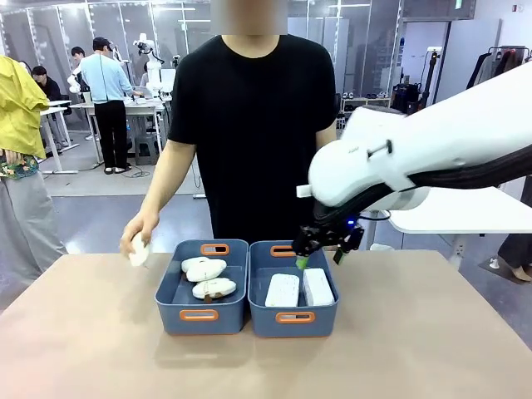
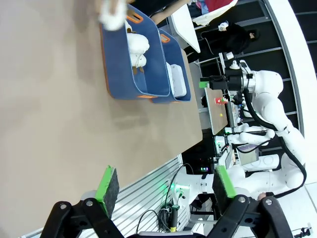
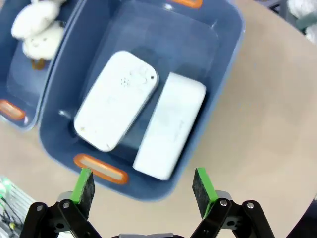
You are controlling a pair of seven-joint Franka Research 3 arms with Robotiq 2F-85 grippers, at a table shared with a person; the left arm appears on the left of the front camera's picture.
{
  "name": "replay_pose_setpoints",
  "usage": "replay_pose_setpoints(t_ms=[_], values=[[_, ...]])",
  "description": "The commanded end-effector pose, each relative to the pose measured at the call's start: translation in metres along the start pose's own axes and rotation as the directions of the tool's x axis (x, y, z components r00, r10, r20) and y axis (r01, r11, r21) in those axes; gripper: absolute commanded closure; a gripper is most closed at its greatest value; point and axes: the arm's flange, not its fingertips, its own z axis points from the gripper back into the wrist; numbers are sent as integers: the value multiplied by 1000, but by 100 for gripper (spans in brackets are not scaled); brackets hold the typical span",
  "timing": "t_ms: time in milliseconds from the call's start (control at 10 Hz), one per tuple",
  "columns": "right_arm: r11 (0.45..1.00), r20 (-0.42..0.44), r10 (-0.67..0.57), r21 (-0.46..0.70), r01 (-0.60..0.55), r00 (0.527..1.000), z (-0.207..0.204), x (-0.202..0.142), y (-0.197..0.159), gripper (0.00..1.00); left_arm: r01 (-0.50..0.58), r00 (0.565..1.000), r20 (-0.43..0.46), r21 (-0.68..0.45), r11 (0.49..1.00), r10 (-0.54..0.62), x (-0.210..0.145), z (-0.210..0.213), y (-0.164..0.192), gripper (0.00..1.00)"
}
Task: Sort the digital clocks into the basket.
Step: Pick up the Digital clock from the table and place it into the empty Plastic storage basket.
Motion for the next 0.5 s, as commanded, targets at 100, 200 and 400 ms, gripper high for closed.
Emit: replay_pose_setpoints(t_ms=[100, 200, 400], values=[[999, 7, -37, -37, 38, 999, -11, 12, 22, 0, 5, 1000, 0, -4, 1000, -5, 1, -1, -2, 3], [999, 7, -37, -37, 38, 999, -11, 12, 22, 0, 5, 1000, 0, -4, 1000, -5, 1, -1, -2, 3], [999, 7, -37, -37, 38, 999, -11, 12, 22, 0, 5, 1000, 0, -4, 1000, -5, 1, -1, -2, 3]])
